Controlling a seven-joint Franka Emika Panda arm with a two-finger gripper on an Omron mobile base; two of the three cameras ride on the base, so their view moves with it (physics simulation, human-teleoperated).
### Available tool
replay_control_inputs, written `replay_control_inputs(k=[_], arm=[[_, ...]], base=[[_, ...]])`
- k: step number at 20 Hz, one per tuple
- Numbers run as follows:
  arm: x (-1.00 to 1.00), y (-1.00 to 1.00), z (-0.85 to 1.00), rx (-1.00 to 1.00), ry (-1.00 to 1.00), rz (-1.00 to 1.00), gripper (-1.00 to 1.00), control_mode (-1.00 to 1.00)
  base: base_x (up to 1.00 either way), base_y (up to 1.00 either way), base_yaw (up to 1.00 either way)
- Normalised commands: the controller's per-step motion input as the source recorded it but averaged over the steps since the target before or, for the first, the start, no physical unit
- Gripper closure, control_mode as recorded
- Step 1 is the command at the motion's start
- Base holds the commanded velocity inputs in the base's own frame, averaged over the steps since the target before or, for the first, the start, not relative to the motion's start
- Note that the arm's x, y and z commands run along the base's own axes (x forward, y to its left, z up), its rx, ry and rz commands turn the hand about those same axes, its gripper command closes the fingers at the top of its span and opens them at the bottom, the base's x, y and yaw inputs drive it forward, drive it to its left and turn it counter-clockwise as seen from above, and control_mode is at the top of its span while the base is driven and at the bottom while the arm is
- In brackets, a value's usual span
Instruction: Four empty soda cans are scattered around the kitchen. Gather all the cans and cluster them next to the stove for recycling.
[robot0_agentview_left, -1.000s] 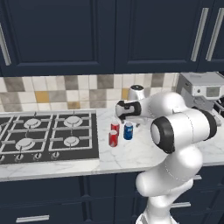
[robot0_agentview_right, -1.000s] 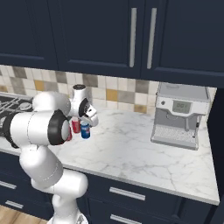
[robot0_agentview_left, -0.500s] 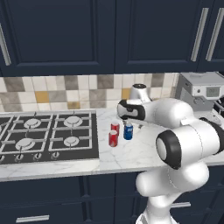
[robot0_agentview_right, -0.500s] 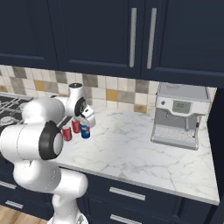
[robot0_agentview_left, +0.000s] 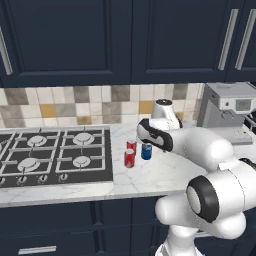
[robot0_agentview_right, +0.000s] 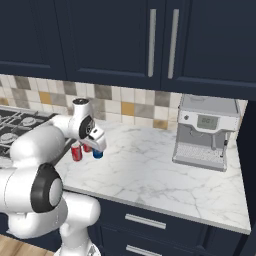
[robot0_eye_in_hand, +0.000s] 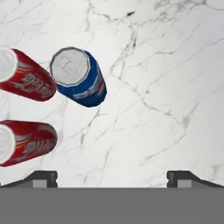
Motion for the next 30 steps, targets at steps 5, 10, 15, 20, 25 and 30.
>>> replay_control_inputs(k=[5, 10, 15, 20, 25, 30], arm=[[-0.45, 0.00, 0.12, 0.00, 0.00, 0.10, -1.00, -1.00], [-0.39, 0.01, 0.15, 0.00, 0.07, 0.09, -1.00, -1.00], [-0.38, 0.02, 0.08, 0.00, 0.06, 0.08, -1.00, -1.00], [-0.40, 0.03, 0.00, 0.00, 0.00, 0.05, -1.00, -1.00], [-0.29, 0.02, 0.00, 0.00, -0.03, 0.04, -1.00, -1.00], [0.00, 0.00, 0.01, 0.00, -0.03, 0.00, -1.00, -1.00]], base=[[0.00, 0.00, 0.00], [0.00, 0.00, 0.00], [0.00, 0.00, 0.00], [0.00, 0.00, 0.00], [0.00, 0.00, 0.00], [0.00, 0.00, 0.00]])
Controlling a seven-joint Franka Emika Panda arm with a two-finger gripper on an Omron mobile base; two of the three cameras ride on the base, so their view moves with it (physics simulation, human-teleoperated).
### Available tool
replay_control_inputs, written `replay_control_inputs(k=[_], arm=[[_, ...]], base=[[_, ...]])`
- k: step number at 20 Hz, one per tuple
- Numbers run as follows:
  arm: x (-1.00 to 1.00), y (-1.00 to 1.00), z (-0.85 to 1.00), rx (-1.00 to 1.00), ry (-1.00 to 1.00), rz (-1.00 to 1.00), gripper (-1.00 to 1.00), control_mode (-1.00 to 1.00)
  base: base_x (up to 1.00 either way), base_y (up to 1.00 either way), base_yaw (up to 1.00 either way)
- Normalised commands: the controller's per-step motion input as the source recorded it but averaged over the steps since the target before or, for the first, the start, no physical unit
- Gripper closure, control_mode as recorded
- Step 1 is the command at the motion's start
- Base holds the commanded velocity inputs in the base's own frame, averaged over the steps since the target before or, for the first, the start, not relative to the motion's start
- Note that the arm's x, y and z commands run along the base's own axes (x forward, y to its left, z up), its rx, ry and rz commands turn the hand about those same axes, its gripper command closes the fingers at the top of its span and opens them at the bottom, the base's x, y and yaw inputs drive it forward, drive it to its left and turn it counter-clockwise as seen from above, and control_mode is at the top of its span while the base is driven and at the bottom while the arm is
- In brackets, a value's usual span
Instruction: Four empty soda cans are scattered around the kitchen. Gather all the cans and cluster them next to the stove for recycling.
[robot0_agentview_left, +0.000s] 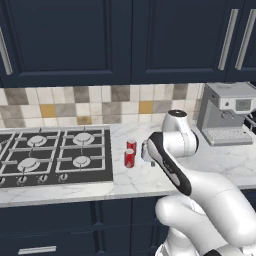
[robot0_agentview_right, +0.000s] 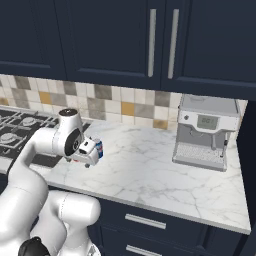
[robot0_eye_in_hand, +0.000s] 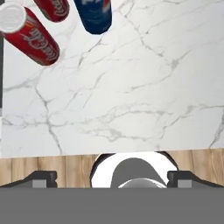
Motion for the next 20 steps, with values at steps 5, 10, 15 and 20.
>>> replay_control_inputs(k=[5, 10, 15, 20], arm=[[0.00, 0.00, 0.00, 0.00, 0.00, 0.00, -1.00, 1.00], [0.00, 0.00, 0.00, 0.00, 0.00, 0.00, -1.00, 1.00], [0.00, 0.00, 0.00, 0.00, 0.00, 0.00, -1.00, 1.00], [0.00, 0.00, 0.00, 0.00, 0.00, 0.00, -1.00, 1.00]], base=[[-0.24, 0.00, 0.00], [-0.65, 0.01, 0.04], [-0.56, 0.03, 0.05], [-0.31, 0.05, 0.59]])
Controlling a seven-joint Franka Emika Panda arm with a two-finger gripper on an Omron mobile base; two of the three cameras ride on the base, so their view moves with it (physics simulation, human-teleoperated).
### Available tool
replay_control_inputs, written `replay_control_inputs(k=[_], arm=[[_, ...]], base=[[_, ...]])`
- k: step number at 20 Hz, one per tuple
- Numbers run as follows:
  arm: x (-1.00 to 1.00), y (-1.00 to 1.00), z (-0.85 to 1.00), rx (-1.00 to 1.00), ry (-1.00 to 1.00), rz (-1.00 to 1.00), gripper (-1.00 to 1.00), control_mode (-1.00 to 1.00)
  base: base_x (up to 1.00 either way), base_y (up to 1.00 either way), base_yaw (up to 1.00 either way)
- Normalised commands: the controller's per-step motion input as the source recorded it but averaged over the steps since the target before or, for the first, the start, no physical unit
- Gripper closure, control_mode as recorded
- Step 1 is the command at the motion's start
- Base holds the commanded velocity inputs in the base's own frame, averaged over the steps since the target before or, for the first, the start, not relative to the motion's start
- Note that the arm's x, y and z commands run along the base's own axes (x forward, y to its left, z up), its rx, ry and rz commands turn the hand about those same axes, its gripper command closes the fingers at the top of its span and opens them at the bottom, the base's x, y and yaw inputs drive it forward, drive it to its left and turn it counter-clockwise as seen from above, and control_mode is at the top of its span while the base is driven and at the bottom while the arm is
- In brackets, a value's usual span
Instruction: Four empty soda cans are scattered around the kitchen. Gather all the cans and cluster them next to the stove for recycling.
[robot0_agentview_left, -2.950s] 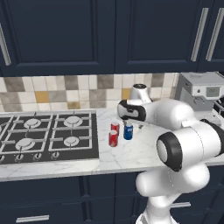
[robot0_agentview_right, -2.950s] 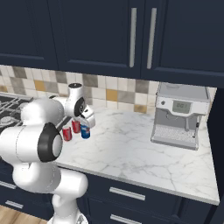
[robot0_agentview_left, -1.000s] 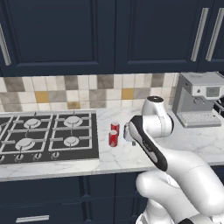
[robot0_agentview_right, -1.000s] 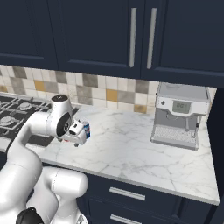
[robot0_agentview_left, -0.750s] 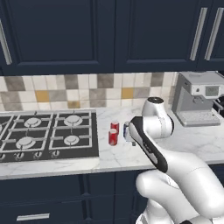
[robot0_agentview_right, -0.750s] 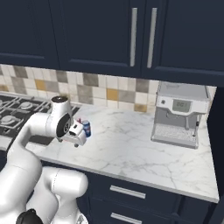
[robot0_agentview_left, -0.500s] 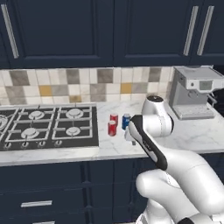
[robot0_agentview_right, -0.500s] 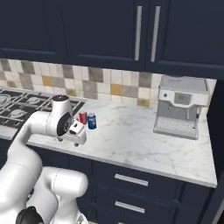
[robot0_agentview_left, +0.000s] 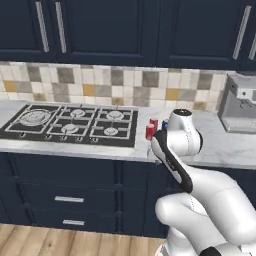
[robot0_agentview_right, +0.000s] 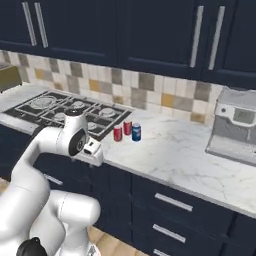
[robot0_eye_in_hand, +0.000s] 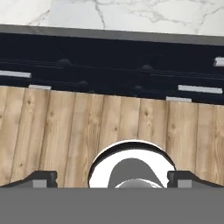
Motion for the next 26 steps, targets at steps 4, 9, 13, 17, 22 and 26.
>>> replay_control_inputs(k=[4, 9, 13, 17, 22, 26], arm=[[0.00, 0.00, 0.00, 0.00, 0.00, 0.00, -1.00, 1.00], [0.00, 0.00, 0.00, 0.00, 0.00, 0.00, -1.00, 1.00], [0.00, 0.00, 0.00, 0.00, 0.00, 0.00, -1.00, 1.00], [0.00, 0.00, 0.00, 0.00, 0.00, 0.00, -1.00, 1.00], [0.00, 0.00, 0.00, 0.00, 0.00, 0.00, -1.00, 1.00], [0.00, 0.00, 0.00, 0.00, 0.00, 0.00, -1.00, 1.00]], base=[[-0.01, 0.00, 1.00], [-0.01, 0.00, 1.00], [-0.01, 0.00, 1.00], [-0.01, 0.00, 1.00], [-0.01, 0.00, 1.00], [-0.01, 0.00, 1.00]])
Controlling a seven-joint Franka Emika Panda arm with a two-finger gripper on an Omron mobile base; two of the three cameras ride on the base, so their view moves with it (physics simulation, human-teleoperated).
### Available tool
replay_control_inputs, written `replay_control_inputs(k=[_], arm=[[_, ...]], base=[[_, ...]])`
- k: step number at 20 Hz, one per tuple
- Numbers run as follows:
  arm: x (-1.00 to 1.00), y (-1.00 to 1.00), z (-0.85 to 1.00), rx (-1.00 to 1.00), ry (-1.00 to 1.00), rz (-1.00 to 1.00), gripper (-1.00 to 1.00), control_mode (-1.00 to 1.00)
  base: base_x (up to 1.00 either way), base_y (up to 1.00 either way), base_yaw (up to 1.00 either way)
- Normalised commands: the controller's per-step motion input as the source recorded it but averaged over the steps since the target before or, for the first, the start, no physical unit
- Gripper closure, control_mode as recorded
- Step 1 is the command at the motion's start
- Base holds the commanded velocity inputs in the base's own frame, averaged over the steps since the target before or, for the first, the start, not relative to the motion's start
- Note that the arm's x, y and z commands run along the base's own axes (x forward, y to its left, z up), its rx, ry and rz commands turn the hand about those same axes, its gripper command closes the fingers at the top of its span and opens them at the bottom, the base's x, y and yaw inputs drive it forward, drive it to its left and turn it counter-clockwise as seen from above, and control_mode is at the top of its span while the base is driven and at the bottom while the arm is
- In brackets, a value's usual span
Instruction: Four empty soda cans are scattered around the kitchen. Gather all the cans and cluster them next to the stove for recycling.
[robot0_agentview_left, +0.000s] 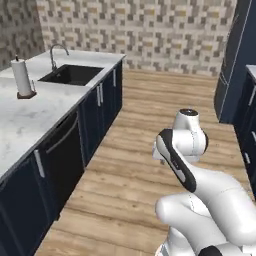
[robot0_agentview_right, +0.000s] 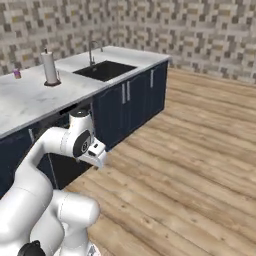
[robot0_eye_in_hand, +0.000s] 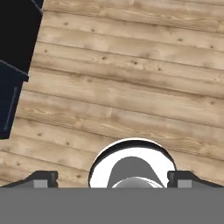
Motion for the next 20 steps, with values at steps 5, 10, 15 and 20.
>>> replay_control_inputs(k=[5, 10, 15, 20], arm=[[0.00, 0.00, 0.00, 0.00, 0.00, 0.00, -1.00, 1.00], [0.00, 0.00, 0.00, 0.00, 0.00, 0.00, -1.00, 1.00], [0.00, 0.00, 0.00, 0.00, 0.00, 0.00, -1.00, 1.00], [0.00, 0.00, 0.00, 0.00, 0.00, 0.00, -1.00, 1.00]], base=[[-0.01, 0.00, 1.00], [-0.02, 0.00, 1.00], [-0.01, 0.00, 1.00], [0.04, 0.02, 0.91]])
